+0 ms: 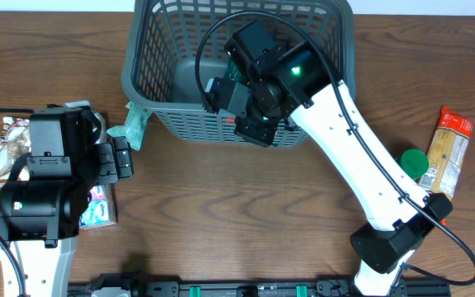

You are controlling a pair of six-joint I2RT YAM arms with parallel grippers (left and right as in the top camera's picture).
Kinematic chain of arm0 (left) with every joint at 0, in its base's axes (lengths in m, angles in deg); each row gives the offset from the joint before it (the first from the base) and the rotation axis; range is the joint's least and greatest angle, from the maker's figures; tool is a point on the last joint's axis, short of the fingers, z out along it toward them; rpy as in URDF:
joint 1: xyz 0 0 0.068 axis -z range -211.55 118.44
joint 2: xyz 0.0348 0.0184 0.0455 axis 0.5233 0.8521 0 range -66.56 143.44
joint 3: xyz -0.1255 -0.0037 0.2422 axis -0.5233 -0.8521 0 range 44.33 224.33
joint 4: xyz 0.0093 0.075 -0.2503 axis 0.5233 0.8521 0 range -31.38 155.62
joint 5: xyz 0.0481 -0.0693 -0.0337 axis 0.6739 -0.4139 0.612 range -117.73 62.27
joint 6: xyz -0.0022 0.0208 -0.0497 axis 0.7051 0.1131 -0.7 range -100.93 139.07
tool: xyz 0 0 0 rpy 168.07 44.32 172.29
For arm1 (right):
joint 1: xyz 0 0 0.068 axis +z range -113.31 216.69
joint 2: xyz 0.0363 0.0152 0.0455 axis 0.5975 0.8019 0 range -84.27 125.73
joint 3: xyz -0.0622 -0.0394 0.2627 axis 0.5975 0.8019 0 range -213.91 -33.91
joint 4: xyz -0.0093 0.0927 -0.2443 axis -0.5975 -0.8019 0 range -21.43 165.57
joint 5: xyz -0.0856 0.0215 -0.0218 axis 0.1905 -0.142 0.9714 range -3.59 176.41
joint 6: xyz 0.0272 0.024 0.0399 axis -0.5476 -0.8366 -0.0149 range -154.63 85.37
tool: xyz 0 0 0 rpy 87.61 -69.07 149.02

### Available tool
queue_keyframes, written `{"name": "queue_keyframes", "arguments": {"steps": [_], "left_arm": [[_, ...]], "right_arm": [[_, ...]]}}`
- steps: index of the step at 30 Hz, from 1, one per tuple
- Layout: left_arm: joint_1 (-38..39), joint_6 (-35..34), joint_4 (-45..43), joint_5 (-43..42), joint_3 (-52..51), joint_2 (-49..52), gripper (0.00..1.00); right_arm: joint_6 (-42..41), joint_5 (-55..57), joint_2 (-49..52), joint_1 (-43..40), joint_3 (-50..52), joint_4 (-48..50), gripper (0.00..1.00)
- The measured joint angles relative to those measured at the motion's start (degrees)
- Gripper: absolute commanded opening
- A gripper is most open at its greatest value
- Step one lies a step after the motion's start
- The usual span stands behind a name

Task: Pack container
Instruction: 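Open the right gripper and push the bag down inside the basket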

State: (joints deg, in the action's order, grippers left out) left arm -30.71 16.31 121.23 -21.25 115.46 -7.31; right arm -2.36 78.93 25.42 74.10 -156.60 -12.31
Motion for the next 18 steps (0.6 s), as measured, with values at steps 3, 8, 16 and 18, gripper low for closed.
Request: {"name": "queue_keyframes", "arguments": {"steps": [3, 8, 16, 18], "left_arm": [[0.0, 0.0, 0.0, 0.0, 0.0, 0.0, 0.99], [0.0, 0.0, 0.0, 0.0, 0.0, 0.0, 0.99], [0.0, 0.0, 0.0, 0.0, 0.0, 0.0, 0.99], [0.0, 0.0, 0.0, 0.0, 0.0, 0.0, 0.99]], "right_arm": [[-0.87, 0.61, 0.0, 0.0, 0.0, 0.48, 0.01], [-1.79, 1.6, 0.0, 0.0, 0.0, 0.83, 0.02], [-2.89, 4.87, 0.0, 0.0, 0.04, 1.29, 0.01], [-3.26, 5.55, 0.0, 0.0, 0.04, 1.64, 0.02]]}}
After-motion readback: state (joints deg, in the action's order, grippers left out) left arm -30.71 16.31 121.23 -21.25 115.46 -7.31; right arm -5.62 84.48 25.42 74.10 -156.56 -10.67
